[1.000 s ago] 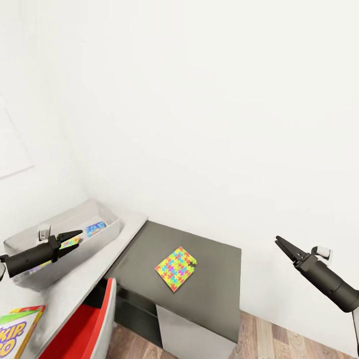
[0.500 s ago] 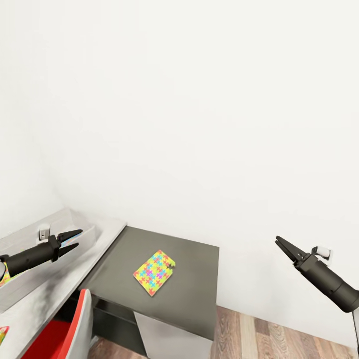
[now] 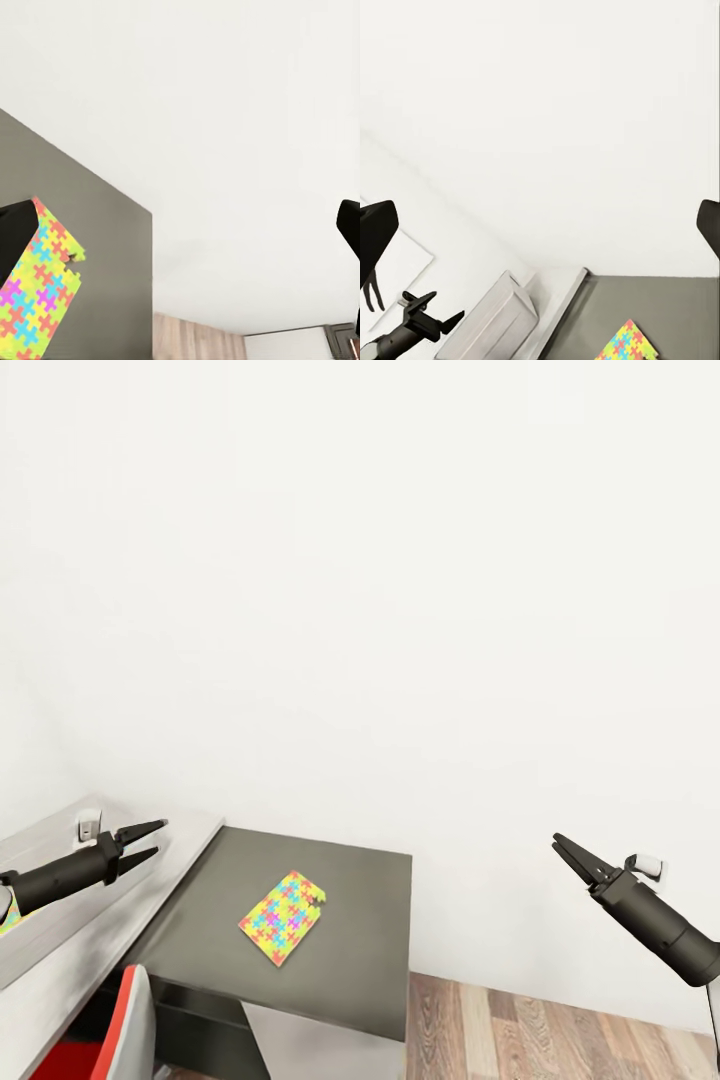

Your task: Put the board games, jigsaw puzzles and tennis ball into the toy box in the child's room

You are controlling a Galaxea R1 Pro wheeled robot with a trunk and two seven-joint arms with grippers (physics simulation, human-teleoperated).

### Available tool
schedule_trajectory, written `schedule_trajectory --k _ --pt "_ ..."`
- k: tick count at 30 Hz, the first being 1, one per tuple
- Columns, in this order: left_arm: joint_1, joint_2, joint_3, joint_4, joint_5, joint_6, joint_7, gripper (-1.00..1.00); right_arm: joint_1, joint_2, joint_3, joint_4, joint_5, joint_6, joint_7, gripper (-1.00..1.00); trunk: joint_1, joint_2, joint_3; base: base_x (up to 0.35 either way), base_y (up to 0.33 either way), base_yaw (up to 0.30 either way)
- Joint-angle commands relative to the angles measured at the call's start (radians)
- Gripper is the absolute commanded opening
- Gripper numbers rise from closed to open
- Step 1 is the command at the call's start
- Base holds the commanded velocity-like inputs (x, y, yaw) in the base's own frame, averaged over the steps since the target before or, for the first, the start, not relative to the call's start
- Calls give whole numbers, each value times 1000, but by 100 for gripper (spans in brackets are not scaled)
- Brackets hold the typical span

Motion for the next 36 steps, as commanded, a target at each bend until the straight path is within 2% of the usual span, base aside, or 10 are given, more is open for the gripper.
schedule_trajectory --k 1,16,28,36 --pt "-1 0 1 0 -1 4 -3 100 -1 0 -1 0 -2 5 2 100 1 -2 -1 0 0 -208" --pt "0 -1 0 0 -1 4 -3 100 -1 1 -1 0 -2 5 2 100 1 -2 18 0 0 -196" --pt "-1 -1 -2 0 -1 4 -3 100 -1 1 -2 0 -2 5 2 100 1 -2 20 0 0 -25" --pt "-1 -1 -3 0 -1 4 -3 100 -1 -8 -2 1 -6 7 0 100 1 -2 14 0 0 0"
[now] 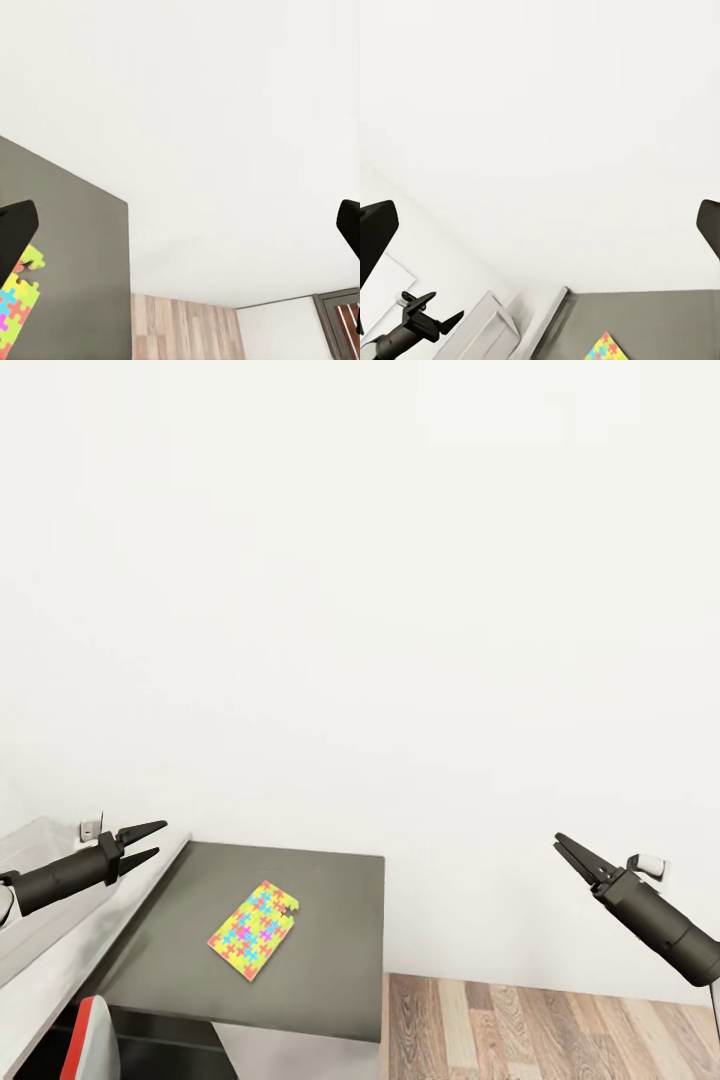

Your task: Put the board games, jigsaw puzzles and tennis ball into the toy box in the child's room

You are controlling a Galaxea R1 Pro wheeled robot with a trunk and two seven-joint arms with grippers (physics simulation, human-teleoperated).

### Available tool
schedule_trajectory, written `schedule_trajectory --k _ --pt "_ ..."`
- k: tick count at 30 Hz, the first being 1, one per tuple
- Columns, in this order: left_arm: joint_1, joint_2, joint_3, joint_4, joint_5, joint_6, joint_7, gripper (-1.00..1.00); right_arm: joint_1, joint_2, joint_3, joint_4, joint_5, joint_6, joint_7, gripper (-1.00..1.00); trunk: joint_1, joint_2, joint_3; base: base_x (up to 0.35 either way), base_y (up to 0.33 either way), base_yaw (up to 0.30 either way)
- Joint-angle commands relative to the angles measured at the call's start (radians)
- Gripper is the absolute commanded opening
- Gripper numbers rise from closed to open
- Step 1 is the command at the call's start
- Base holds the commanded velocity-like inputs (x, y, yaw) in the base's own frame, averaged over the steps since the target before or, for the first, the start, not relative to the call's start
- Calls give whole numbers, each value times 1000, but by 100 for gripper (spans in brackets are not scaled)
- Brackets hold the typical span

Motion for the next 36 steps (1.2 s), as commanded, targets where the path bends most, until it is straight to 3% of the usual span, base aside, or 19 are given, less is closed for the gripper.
schedule_trajectory --k 1,21,36 --pt "-1 0 1 0 -1 4 -3 100 -1 0 -1 1 -2 5 1 100 1 -2 -4 0 0 0" --pt "-1 0 0 0 -1 4 -3 100 -1 -1 -1 21 -2 5 -3 100 1 -2 -36 0 -103 -7" --pt "-1 1 1 0 -1 4 -3 100 -1 -1 -1 22 -2 4 -5 100 1 -2 -48 0 -7 -185"
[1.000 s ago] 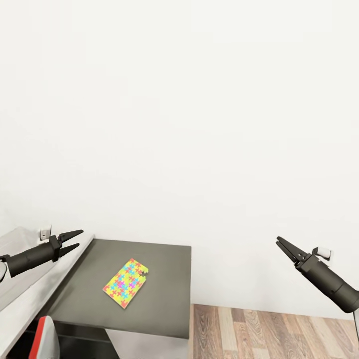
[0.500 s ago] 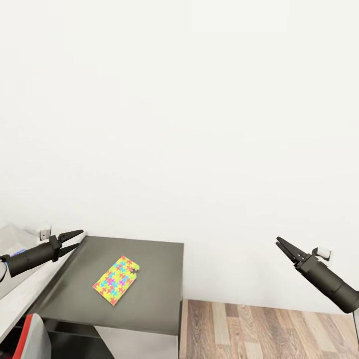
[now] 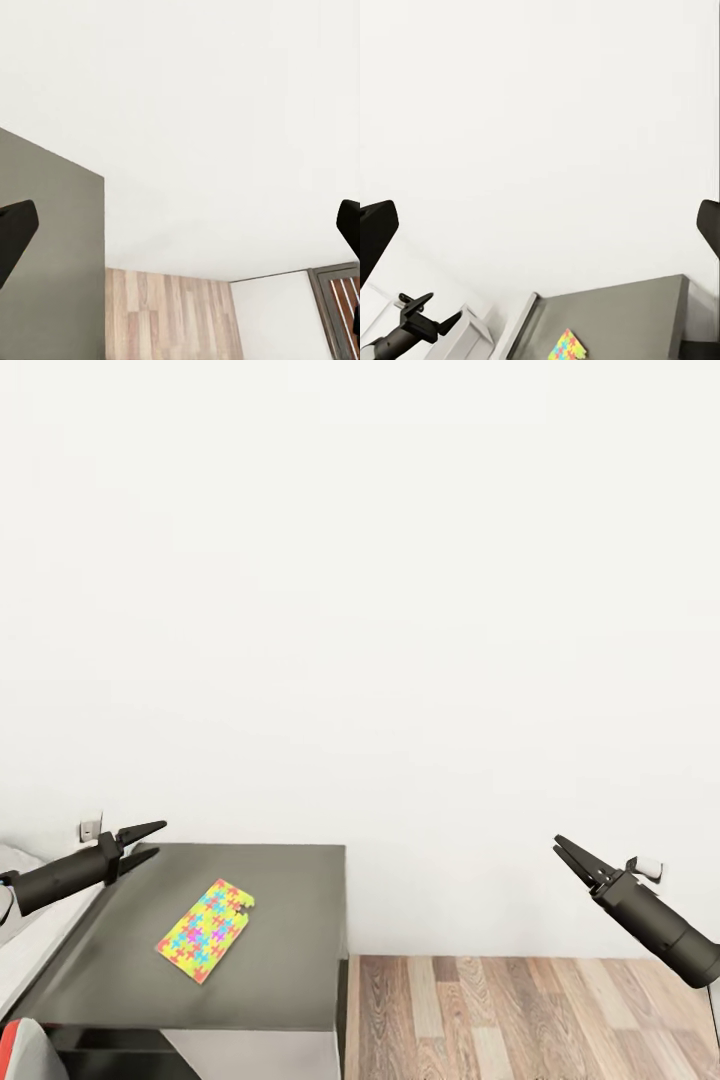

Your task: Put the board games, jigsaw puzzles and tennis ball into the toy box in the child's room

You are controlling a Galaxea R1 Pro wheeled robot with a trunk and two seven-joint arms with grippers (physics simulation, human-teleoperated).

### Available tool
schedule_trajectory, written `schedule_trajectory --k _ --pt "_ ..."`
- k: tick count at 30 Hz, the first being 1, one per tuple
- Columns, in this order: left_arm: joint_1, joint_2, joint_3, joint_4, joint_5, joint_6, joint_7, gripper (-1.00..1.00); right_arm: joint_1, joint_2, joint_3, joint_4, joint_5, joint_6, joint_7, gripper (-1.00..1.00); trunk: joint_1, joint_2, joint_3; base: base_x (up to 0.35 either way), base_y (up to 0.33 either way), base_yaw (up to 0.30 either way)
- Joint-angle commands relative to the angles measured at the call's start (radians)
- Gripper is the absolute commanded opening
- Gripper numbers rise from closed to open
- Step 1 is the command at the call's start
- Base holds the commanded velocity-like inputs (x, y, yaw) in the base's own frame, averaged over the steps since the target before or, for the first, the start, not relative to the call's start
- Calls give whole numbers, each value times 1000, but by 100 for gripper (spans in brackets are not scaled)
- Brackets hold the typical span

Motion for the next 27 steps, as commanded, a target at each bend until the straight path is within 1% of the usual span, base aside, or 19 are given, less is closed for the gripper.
schedule_trajectory --k 1,7,11,14,16,17,18,19,20,22,23,25,26,27 --pt "-1 0 1 0 -1 4 -3 100 -1 0 -1 0 -2 5 2 100 1 -2 -2 0 -81 -81" --pt "-1 0 1 0 -1 4 -4 100 -1 1 2 -1 3 3 -2 100 1 -2 -2 0 -147 -23" --pt "-1 0 -5 0 -1 4 -5 100 -1 2 4 -1 3 2 -5 100 1 -2 -2 0 -52 -2" --pt "-1 1 -31 0 -3 4 -7 100 -1 4 4 -1 4 1 -9 100 1 -2 -2 0 -11 0" --pt "-6 1 -59 0 -13 4 -7 100 -1 5 7 -1 17 0 -24 100 1 -2 -2 0 -4 0" --pt "-9 1 -74 0 -29 5 -6 100 -1 7 9 -1 32 0 -39 100 1 -2 -2 0 -2 0" --pt "-14 0 -90 0 -53 5 -6 100 -1 8 9 -1 54 0 -60 100 1 -2 -2 0 -1 0" --pt "-21 -3 -105 0 -86 6 -3 100 -1 10 9 -1 80 1 -88 100 1 -2 -2 0 0 0" --pt "-26 -5 -112 0 -106 6 -1 100 -1 11 10 -1 94 1 -105 100 1 -2 -2 0 0 0" --pt "-58 -15 -136 0 -195 6 11 100 -1 14 19 0 148 3 -176 100 1 -2 -2 0 0 0" --pt "-68 -20 -141 0 -220 6 14 100 -1 14 25 0 158 4 -195 100 1 -2 -2 0 0 0" --pt "-103 -50 -157 5 -327 3 28 100 -1 14 69 1 182 6 -272 100 1 -2 -2 0 0 0" --pt "-108 -58 -158 7 -354 -2 32 100 -1 14 82 2 186 7 -292 100 1 -2 -2 0 0 0" --pt "-117 -69 -161 11 -409 -18 39 100 0 13 108 2 191 9 -335 100 1 -2 -2 0 0 0"
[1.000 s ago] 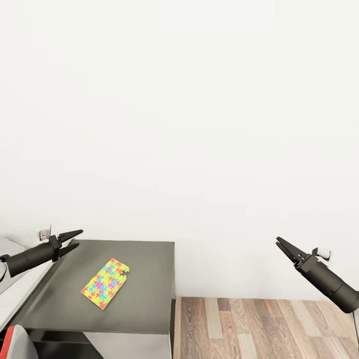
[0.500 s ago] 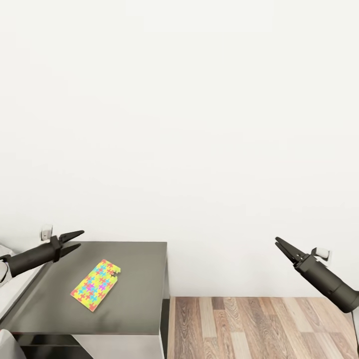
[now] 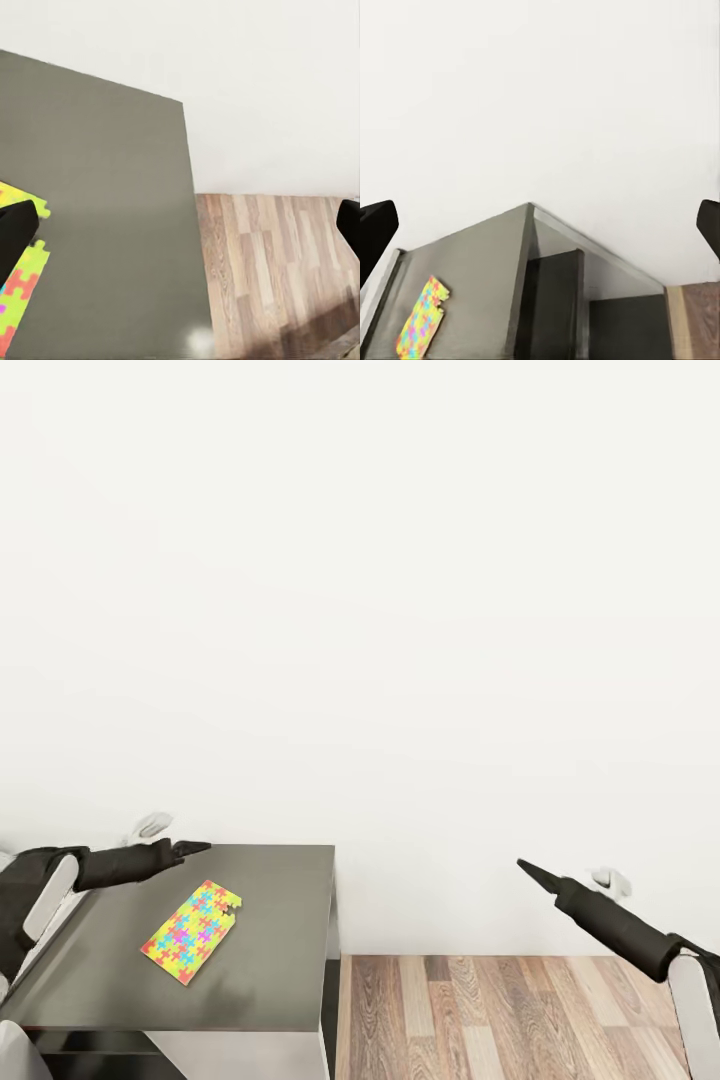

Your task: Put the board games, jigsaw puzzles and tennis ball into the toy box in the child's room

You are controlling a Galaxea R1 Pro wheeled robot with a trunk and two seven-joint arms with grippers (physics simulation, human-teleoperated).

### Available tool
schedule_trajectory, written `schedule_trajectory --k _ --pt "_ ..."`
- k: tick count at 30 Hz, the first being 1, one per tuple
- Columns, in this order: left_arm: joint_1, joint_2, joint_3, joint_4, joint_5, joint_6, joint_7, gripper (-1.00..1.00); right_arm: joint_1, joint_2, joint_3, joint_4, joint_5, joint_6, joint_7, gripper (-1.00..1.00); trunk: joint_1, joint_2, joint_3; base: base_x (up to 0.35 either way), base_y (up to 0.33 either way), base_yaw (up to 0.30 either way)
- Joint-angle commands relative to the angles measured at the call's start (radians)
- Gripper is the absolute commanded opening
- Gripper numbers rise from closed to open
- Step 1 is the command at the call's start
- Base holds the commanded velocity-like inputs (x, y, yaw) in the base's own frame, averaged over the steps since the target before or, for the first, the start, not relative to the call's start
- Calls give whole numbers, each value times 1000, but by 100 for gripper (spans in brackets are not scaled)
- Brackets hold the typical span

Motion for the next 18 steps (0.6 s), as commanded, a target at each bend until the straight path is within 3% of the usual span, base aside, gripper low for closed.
schedule_trajectory --k 1,3,7,18 --pt "-7 -8 0 2 -50 -18 -2 100 -1 -2 23 1 2 7 -44 100 1 -2 -2 0 0 0" --pt "-13 -15 1 3 -95 -42 -5 100 -3 -2 53 2 2 10 -114 100 1 -2 -2 0 0 0" --pt "-17 -22 4 5 -131 -67 -9 100 -9 -2 99 13 -4 30 -209 100 1 -2 -2 0 0 0" --pt "-18 -24 5 5 -139 -75 -12 100 -11 1 117 11 -38 47 -226 100 1 -2 -2 0 73 0"
